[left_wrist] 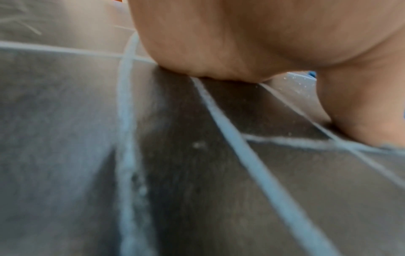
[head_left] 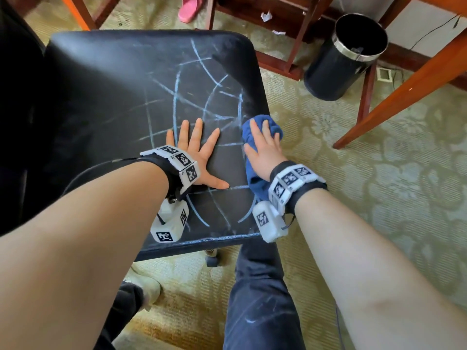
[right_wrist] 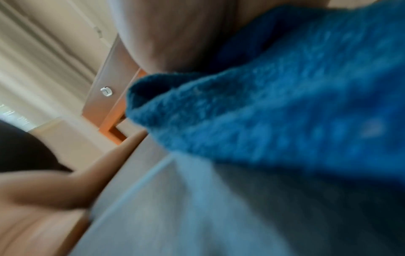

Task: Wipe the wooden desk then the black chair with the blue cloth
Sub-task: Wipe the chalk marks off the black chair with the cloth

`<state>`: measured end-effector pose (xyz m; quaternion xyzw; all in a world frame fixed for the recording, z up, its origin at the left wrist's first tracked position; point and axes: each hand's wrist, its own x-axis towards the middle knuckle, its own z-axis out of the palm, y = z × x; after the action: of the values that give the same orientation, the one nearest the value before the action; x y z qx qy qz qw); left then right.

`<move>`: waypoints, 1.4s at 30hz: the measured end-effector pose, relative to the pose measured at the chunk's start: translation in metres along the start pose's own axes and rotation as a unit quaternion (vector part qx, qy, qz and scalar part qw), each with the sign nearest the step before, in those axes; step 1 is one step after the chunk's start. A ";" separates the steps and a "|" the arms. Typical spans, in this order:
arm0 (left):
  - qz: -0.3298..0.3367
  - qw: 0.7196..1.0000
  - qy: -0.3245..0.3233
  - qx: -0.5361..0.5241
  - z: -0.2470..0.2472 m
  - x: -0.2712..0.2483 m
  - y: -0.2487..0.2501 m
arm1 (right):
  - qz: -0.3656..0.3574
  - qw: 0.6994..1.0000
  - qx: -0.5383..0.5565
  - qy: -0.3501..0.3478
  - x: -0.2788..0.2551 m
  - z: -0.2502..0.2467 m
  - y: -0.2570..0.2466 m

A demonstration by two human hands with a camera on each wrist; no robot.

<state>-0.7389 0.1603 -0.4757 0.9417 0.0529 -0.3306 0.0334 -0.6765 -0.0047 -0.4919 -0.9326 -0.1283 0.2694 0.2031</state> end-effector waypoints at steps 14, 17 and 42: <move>-0.035 0.998 0.015 -0.041 -0.010 0.010 0.012 | 0.024 0.998 -0.036 -0.036 -0.016 -0.006 0.005; -0.041 0.998 0.017 -0.053 -0.012 0.010 0.012 | 0.004 0.999 0.010 -0.035 0.007 -0.015 0.007; -0.118 0.980 0.046 -0.151 -0.033 0.030 0.027 | 0.092 0.994 0.059 0.021 -0.017 -0.028 0.046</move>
<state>-0.6914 0.1396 -0.4680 0.9273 0.2144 -0.2764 0.1334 -0.6685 -0.0596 -0.4829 -0.9321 -0.0212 0.2747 0.2350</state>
